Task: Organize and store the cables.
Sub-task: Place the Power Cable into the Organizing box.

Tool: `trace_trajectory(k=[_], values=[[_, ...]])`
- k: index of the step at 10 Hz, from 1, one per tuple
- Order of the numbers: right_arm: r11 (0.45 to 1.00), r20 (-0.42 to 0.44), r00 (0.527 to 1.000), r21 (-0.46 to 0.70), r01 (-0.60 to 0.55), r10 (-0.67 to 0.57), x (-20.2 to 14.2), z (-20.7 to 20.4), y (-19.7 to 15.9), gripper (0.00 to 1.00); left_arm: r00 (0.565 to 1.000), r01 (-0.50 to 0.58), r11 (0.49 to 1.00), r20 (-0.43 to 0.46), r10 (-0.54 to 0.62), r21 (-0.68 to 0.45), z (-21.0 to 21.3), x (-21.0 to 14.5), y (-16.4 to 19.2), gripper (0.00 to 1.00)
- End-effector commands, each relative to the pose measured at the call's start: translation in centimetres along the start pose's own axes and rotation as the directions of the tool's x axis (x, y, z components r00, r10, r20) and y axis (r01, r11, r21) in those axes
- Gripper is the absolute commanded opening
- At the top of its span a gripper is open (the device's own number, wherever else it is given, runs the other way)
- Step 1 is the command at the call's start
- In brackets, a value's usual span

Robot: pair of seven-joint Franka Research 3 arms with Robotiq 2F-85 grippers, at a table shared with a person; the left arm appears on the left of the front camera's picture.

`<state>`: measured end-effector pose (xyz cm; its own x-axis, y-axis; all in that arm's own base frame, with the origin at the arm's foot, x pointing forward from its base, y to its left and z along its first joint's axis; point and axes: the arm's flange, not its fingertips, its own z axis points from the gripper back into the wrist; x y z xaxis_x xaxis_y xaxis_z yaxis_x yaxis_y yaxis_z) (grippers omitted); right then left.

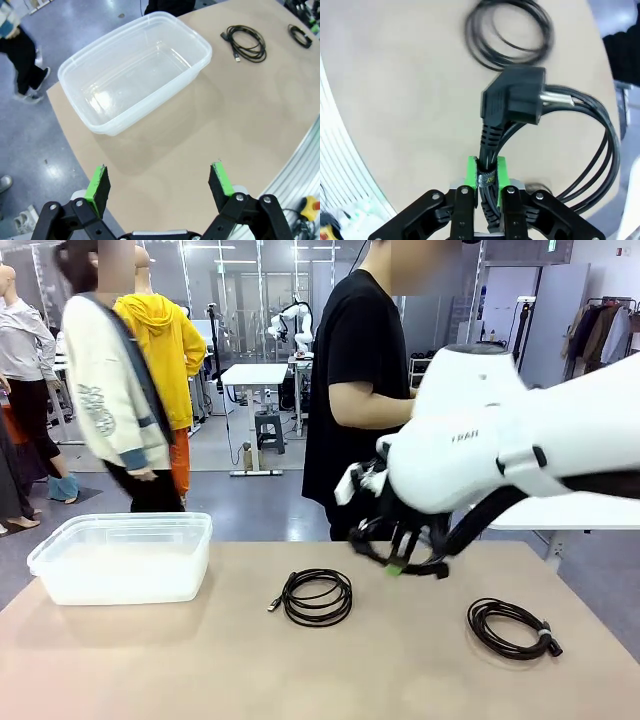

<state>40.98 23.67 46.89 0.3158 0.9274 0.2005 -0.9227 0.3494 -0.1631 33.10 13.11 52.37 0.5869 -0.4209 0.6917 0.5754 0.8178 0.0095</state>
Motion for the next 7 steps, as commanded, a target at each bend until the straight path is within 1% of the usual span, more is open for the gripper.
trace_trajectory(k=[1, 2, 3, 4, 5, 6, 7], values=[[0.981, 0.034, 0.981, 0.024, -0.194, 0.193, 1.0, -1.2, 4.0, 0.0, 1.0, 0.0, 1.0, 0.003, 0.0, 0.001, 0.1, 0.0, 0.0, 1.0], [0.967, 0.032, 0.967, 0.028, -0.252, 0.251, 1.9, -2.1, 5.8, 0.0, 1.0, 0.0, 1.0, 0.003, 0.0, 0.001, 0.1, 0.0, 0.0, 1.0], [0.958, 0.032, 0.96, 0.055, -0.28, 0.279, 2.9, -3.4, 6.8, 0.0, 1.0, 0.0, 1.0, 0.003, 0.0, 0.001, 0.1, 0.0, 0.0, 1.0], [0.951, 0.028, 0.955, 0.089, -0.297, 0.296, 3.7, -4.7, 7.4, 0.0, 1.0, 0.0, 1.0, 0.003, 0.0, 0.001, 0.1, 0.0, 0.0, 1.0], [0.945, 0.016, 0.95, 0.094, -0.313, 0.313, 4.5, -6.3, 7.9, 0.0, 1.0, 0.0, 1.0, 0.003, 0.0, 0.001, 0.1, 0.0, 0.0, 1.0], [0.932, 0.006, 0.941, 0.132, -0.338, 0.34, 5.5, -8.0, 8.2, 0.0, 1.0, 0.0, 1.0, 0.003, 0.0, 0.001, 0.1, 0.0, 0.0, 1.0], [0.931, -0.01, 0.939, 0.135, -0.339, 0.343, 6.5, -9.9, 8.5, 0.0, 1.0, 0.0, 1.0, 0.003, 0.0, 0.001, 0.1, 0.0, 0.0, 1.0]])
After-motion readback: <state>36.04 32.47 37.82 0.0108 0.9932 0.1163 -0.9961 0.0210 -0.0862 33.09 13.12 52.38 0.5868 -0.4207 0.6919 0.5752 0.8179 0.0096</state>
